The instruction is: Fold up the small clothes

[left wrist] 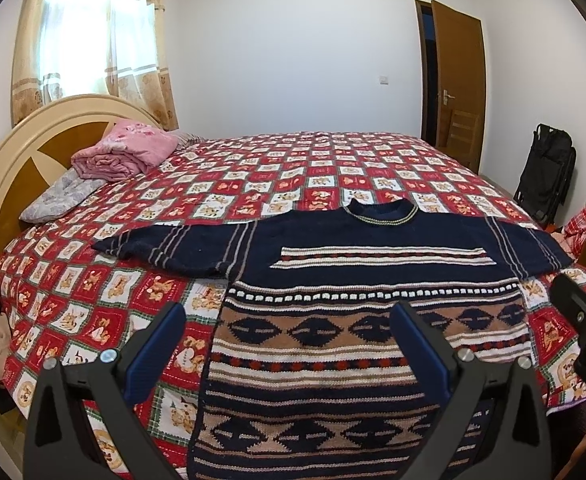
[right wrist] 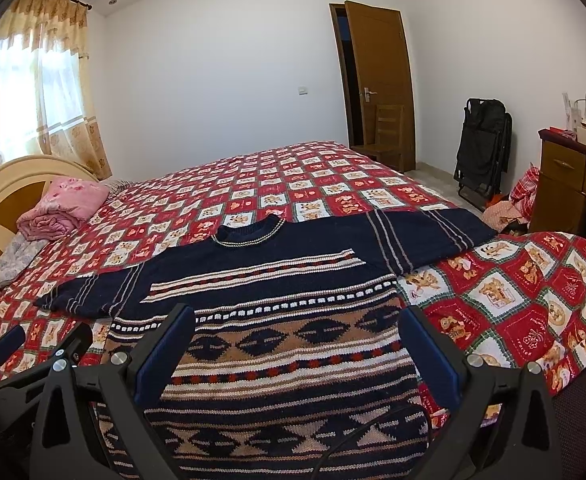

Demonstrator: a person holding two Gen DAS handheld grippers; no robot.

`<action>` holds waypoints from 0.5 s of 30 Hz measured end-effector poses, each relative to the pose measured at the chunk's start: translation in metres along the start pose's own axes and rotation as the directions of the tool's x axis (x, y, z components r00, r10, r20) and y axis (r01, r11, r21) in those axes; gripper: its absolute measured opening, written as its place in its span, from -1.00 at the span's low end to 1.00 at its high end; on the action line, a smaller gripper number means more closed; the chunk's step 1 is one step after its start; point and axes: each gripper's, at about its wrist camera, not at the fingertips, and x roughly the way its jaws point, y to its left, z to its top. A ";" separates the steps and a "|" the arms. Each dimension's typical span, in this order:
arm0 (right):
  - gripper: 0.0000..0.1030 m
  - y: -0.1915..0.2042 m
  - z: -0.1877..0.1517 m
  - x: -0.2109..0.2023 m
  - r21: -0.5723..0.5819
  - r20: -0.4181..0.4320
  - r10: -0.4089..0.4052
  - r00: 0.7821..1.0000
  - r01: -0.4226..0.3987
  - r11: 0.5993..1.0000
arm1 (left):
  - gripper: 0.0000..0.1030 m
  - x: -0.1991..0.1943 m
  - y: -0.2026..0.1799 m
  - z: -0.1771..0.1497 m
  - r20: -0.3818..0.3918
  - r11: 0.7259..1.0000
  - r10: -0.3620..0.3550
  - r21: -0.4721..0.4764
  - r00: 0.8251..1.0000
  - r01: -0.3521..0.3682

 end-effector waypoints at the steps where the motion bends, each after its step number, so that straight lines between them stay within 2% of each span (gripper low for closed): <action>1: 0.98 0.000 0.000 0.000 0.000 0.001 -0.001 1.000 0.001 1.000 | 1.00 0.000 -0.001 0.000 0.001 1.000 0.003 0.005 1.000 -0.003; 15: 0.98 0.002 0.000 0.000 0.004 -0.007 0.001 1.000 -0.001 1.000 | 1.00 0.001 -0.002 -0.001 0.003 0.999 0.014 0.031 1.000 -0.014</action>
